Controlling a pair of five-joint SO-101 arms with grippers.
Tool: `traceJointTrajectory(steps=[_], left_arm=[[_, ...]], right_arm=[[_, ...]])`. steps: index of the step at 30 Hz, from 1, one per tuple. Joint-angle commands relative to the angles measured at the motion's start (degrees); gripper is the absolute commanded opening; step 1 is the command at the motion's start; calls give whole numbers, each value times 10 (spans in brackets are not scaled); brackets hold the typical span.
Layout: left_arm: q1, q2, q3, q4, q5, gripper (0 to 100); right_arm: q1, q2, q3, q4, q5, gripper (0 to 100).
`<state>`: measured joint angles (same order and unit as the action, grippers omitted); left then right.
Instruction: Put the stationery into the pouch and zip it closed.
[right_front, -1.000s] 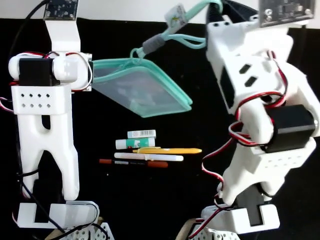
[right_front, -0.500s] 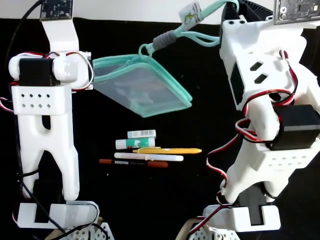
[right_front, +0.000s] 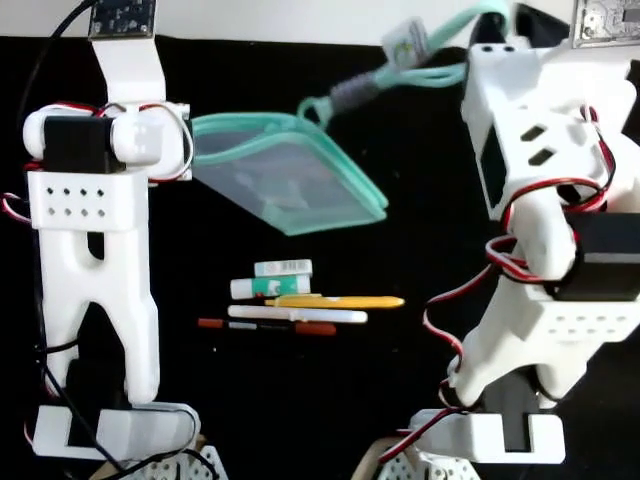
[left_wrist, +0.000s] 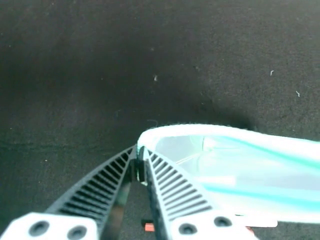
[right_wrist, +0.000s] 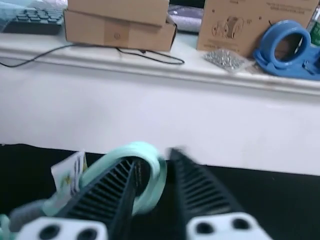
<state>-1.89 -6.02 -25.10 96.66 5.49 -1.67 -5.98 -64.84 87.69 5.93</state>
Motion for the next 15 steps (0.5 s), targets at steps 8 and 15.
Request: traceJointTrajectory(steps=[8, 15], left_arm=[[121, 3, -10, -24, 14, 6], [127, -2, -13, -52, 31, 6]], right_arm=[[68, -20, -17, 15, 3, 201], [174, -20, -17, 10, 2, 201]])
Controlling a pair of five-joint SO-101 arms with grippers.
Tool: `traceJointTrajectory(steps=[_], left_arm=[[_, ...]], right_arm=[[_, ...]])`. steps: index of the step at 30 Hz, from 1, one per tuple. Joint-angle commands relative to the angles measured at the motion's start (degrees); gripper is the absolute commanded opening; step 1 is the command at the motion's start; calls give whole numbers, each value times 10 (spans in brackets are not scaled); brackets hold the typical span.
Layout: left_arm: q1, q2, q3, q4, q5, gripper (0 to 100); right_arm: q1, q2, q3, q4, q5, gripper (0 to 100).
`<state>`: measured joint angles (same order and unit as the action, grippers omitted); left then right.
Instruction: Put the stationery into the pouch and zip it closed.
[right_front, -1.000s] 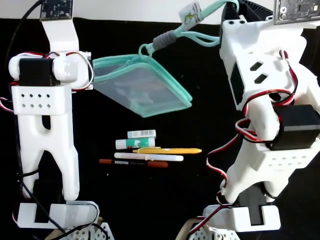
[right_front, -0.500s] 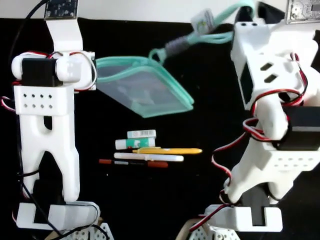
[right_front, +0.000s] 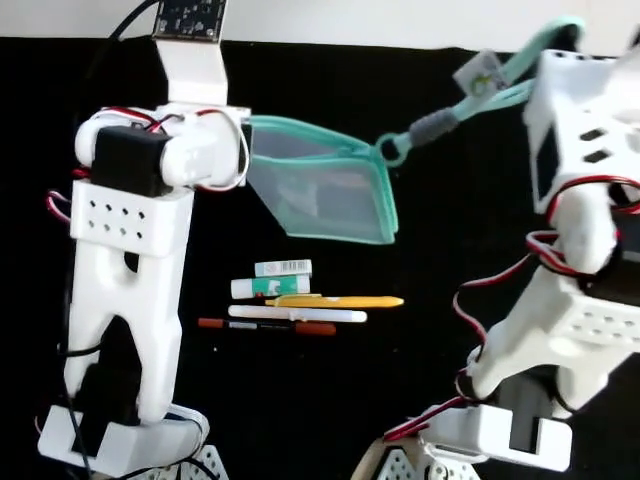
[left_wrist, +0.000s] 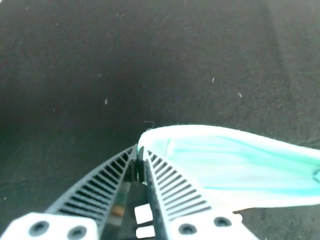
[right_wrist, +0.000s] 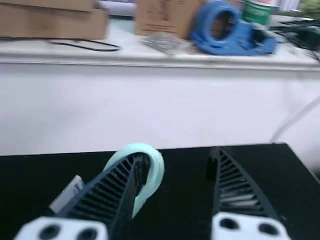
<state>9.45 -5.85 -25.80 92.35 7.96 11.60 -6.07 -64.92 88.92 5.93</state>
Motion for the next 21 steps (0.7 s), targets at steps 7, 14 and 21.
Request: traceJointTrajectory(steps=[7, 14, 21], left_arm=[[14, -4, -17, -25, 6, 6], [10, 1, -86, -29, 6, 6], [7, 1, -87, -47, 6, 6]], right_arm=[[63, -18, -15, 42, 69, 201], [5, 10, 79, 119, 58, 201], [-61, 15, 188, 119, -60, 201]])
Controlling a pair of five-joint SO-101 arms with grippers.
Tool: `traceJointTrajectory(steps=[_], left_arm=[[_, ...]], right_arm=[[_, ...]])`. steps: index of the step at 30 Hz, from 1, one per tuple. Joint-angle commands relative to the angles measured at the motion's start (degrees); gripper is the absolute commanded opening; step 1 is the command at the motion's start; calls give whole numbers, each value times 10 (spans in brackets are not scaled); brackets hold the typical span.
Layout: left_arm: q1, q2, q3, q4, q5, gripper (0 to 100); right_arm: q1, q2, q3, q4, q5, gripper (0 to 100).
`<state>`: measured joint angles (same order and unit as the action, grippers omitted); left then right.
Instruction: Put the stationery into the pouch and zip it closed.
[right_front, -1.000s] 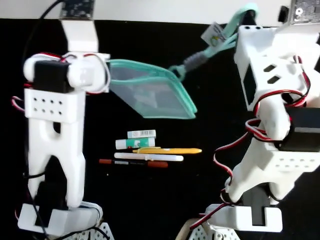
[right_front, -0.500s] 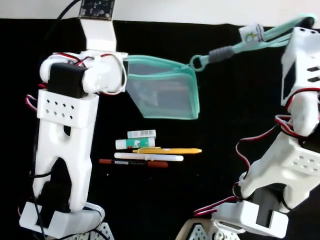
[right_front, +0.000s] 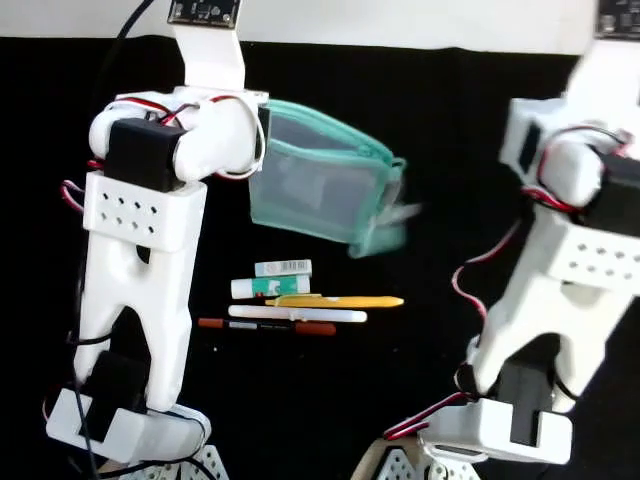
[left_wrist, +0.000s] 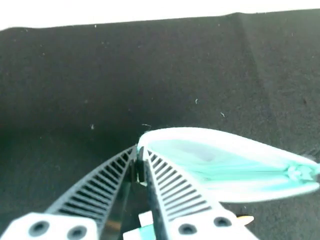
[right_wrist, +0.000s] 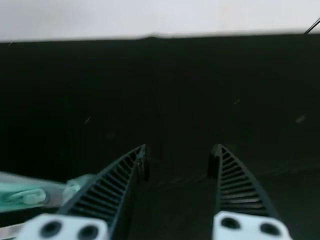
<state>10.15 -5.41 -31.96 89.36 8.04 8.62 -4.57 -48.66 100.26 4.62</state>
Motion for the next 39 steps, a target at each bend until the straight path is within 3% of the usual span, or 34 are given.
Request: traceJointTrajectory(steps=[1, 5, 12, 16, 23, 39], left_arm=[[-6, -3, -25, -21, 5, 6], [-51, -3, -25, -31, 5, 6], [-127, -8, -25, -33, 9, 6], [-162, -6, -25, -28, 47, 6], [-181, -8, 12, -26, 91, 6], [-177, -9, 150, 11, 103, 6]], right_arm=[[-44, 0, 36, 5, -64, 201], [-93, 1, 61, 0, -107, 201], [-126, 1, 109, -20, -109, 201], [-128, 0, 145, -44, -108, 201], [-128, 0, 175, -55, -109, 201], [-128, 0, 176, -51, -105, 201]])
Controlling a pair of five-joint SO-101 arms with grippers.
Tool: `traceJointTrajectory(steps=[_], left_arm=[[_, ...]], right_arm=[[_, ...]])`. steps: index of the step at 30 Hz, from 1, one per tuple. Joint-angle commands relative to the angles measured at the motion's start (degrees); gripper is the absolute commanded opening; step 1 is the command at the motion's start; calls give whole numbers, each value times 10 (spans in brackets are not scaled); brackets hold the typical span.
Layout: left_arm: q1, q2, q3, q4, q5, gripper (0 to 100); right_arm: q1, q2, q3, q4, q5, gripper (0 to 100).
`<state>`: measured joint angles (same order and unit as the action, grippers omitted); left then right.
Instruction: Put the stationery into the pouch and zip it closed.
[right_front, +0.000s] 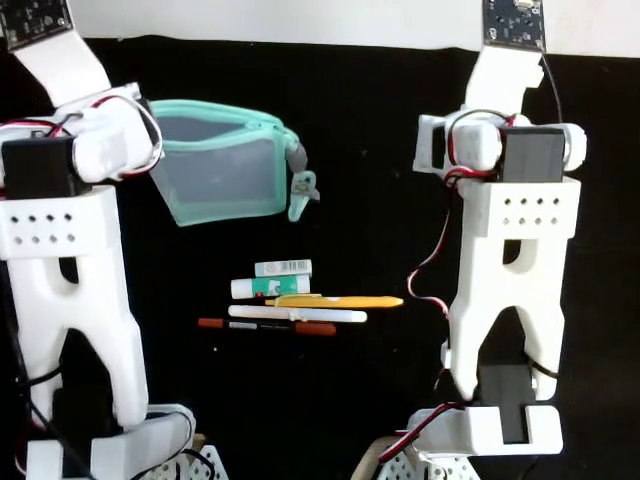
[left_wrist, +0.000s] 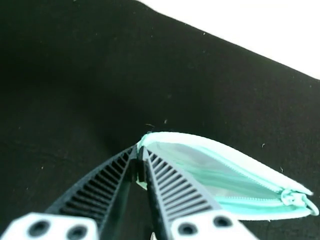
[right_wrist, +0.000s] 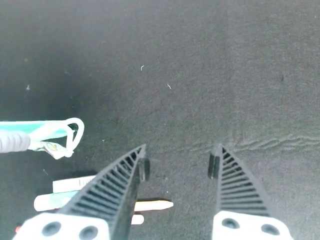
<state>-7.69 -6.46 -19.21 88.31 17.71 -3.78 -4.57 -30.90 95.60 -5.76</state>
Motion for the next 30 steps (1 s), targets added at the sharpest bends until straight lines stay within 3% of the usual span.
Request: traceJointTrajectory(steps=[1, 6, 12, 25, 30], left_arm=[[2, 1, 23, 26, 6, 6], [2, 1, 24, 64, 6, 6], [0, 1, 24, 92, -19, 6], [-1, 7, 24, 76, -19, 6], [-1, 7, 24, 42, -18, 6]], right_arm=[[-4, 0, -1, -5, -2, 201], [-5, 0, 0, -3, 13, 201], [-76, -2, 0, 54, 136, 201], [-196, -6, 96, 53, 186, 201], [-218, -7, 149, 54, 212, 134]])
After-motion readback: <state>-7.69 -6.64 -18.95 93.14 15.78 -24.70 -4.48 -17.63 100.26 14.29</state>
